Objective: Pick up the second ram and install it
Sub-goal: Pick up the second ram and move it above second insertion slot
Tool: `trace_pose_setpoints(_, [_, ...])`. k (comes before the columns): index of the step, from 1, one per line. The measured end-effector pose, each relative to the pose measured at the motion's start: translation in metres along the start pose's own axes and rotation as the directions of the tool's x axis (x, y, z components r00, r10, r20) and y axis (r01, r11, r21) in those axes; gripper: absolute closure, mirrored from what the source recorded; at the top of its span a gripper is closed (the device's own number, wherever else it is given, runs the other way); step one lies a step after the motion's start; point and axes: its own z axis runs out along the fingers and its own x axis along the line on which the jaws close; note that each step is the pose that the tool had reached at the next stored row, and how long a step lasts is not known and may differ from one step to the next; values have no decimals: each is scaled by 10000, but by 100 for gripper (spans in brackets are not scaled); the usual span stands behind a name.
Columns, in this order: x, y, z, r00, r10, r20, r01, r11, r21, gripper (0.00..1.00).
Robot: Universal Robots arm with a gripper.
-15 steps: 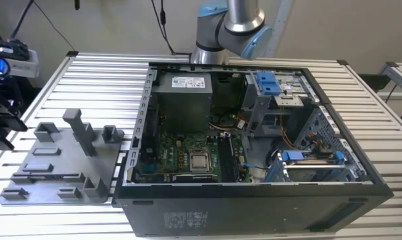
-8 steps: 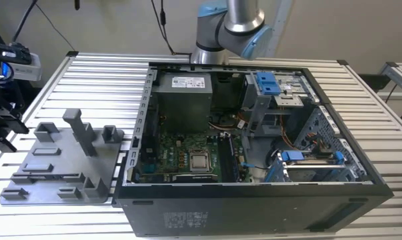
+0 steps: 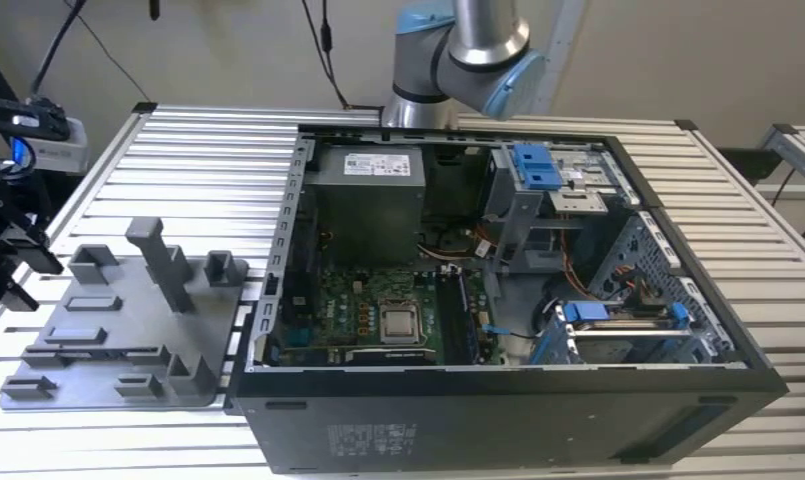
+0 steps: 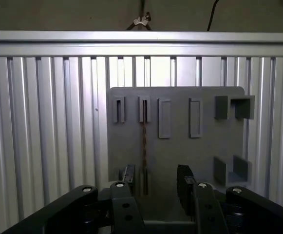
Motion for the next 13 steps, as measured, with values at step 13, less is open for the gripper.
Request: trace_pose_setpoints(13, [11,-2,174,10000,-34,0,34,10000,-2,52])
